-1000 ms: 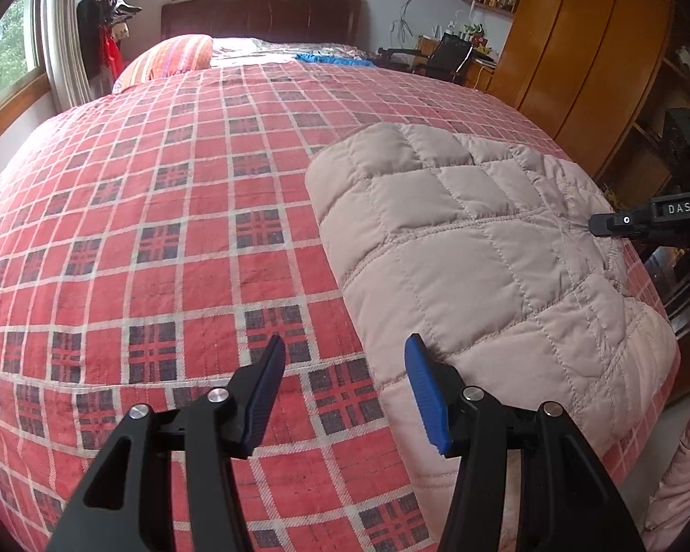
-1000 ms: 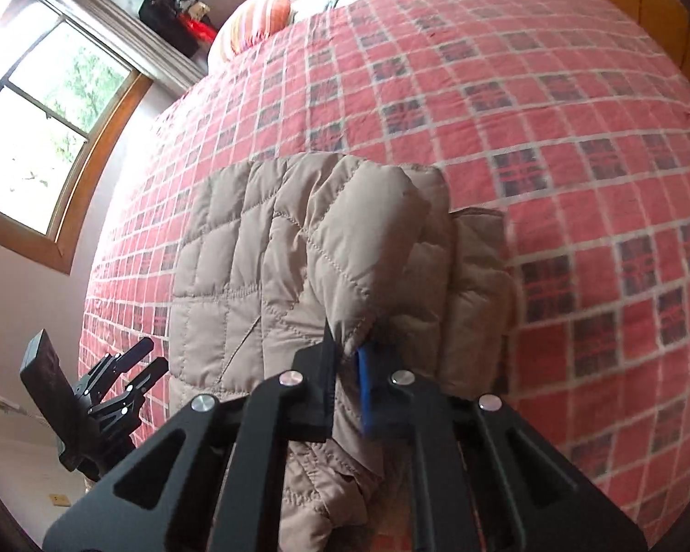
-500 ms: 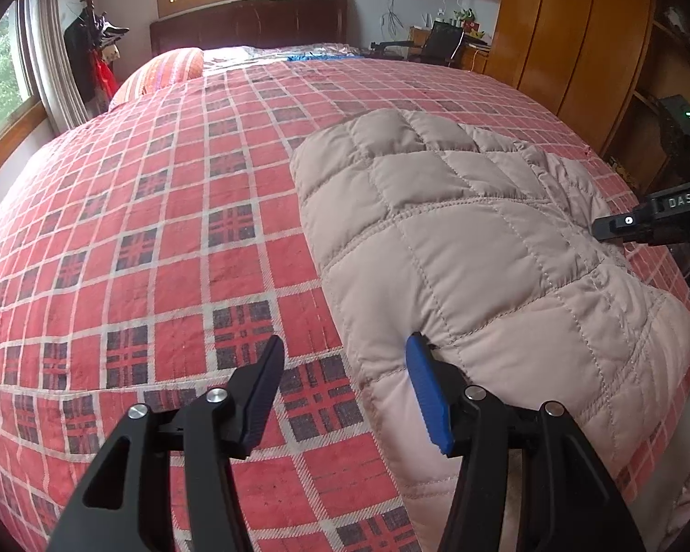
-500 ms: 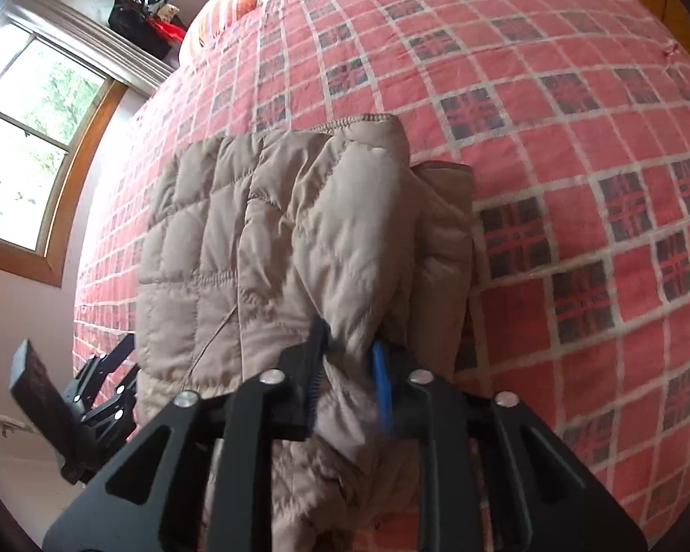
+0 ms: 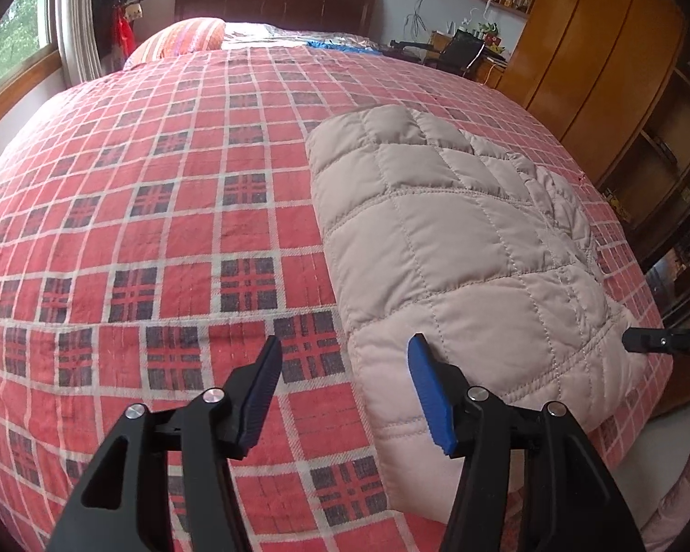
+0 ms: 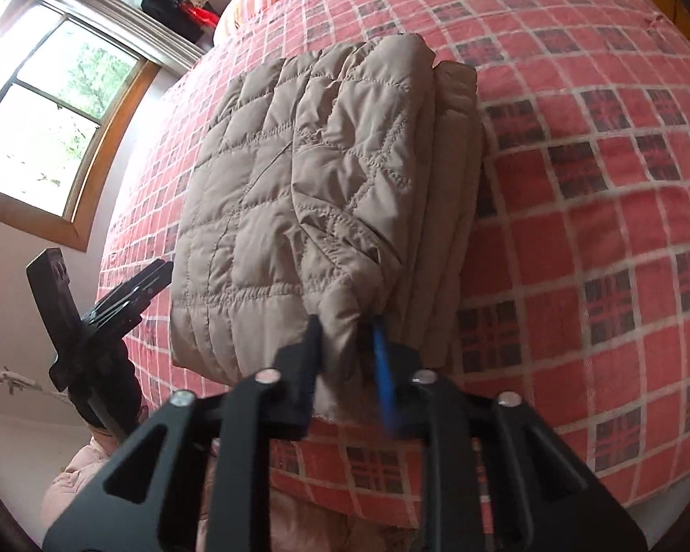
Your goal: Fold large clothes
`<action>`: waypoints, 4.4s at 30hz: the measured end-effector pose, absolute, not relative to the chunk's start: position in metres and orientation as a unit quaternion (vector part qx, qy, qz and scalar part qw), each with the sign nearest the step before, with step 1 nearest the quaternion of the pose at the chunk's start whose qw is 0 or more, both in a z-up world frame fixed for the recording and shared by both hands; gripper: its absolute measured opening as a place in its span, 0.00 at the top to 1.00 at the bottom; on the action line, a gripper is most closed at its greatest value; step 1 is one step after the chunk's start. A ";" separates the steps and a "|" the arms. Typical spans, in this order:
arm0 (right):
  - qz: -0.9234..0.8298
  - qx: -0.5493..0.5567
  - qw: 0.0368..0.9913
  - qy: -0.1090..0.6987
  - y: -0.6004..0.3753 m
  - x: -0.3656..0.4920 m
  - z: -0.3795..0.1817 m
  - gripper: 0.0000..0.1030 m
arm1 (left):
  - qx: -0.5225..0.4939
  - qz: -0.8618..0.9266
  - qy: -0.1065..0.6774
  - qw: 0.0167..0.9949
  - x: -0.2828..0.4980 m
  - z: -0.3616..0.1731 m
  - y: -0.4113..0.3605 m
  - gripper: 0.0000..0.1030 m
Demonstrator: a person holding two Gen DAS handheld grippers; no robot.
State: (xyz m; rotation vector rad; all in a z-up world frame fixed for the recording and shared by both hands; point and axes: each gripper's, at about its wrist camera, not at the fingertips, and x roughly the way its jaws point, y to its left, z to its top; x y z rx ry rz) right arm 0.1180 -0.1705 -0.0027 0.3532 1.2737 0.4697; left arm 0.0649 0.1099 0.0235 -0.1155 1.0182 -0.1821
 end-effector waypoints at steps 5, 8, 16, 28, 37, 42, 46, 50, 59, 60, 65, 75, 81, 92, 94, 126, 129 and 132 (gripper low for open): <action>0.202 0.141 0.771 0.587 -0.169 0.105 -0.018 0.93 | -0.063 -0.075 0.488 0.867 0.062 0.019 0.104 0.44; 0.191 0.140 0.755 0.612 -0.164 0.110 -0.047 0.93 | -0.065 -0.076 0.492 0.865 0.065 0.013 0.103 0.40; 0.202 0.151 0.748 0.614 -0.164 0.114 -0.054 0.92 | -0.089 -0.102 0.510 0.850 0.064 0.011 0.118 0.29; 0.203 0.153 0.749 0.612 -0.162 0.106 -0.056 0.92 | -0.277 -0.270 0.560 0.733 0.068 -0.022 0.137 0.27; 0.201 0.149 0.749 0.613 -0.163 0.108 -0.050 0.92 | -0.255 -0.273 0.580 0.724 0.071 -0.031 0.118 0.40; 0.199 0.146 0.754 0.609 -0.163 0.104 -0.044 0.91 | -0.251 -0.268 0.578 0.729 0.064 -0.028 0.112 0.51; 0.198 0.144 0.749 0.616 -0.159 0.107 -0.053 0.92 | -0.232 -0.267 0.575 0.738 0.063 -0.044 0.111 0.52; 0.193 0.132 0.752 0.616 -0.154 0.107 -0.051 0.92 | -0.243 -0.279 0.572 0.732 0.063 -0.050 0.116 0.53; 0.200 0.156 0.789 0.559 -0.176 0.103 -0.011 0.27 | -0.249 -0.308 0.572 0.718 0.082 -0.036 0.139 0.34; 0.207 0.164 0.792 0.550 -0.180 0.105 -0.007 0.27 | -0.259 -0.301 0.568 0.721 0.087 -0.035 0.146 0.33; 0.234 0.212 0.772 0.552 -0.191 0.134 -0.017 0.20 | -0.266 -0.302 0.543 0.737 0.114 -0.027 0.163 0.26; 0.284 0.267 0.729 0.562 -0.196 0.172 -0.064 0.09 | -0.278 -0.344 0.546 0.712 0.137 -0.055 0.155 0.12; 0.300 0.265 0.730 0.554 -0.179 0.177 -0.074 0.26 | -0.282 -0.355 0.546 0.705 0.136 -0.062 0.147 0.18; 0.334 0.230 0.753 0.518 -0.145 0.174 -0.033 0.62 | -0.268 -0.350 0.492 0.751 0.123 -0.024 0.177 0.48; 0.346 0.219 0.756 0.510 -0.130 0.180 -0.020 0.62 | -0.274 -0.348 0.475 0.761 0.122 -0.011 0.193 0.48; 0.340 0.181 0.766 0.515 -0.048 0.258 -0.050 0.23 | -0.244 -0.191 0.454 0.836 0.160 -0.023 0.345 0.20; 0.352 0.173 0.767 0.508 -0.059 0.234 -0.043 0.22 | -0.220 -0.175 0.442 0.852 0.138 -0.010 0.341 0.17; 0.340 0.147 0.779 0.506 -0.055 0.209 -0.044 0.24 | -0.191 -0.162 0.437 0.864 0.112 -0.007 0.332 0.16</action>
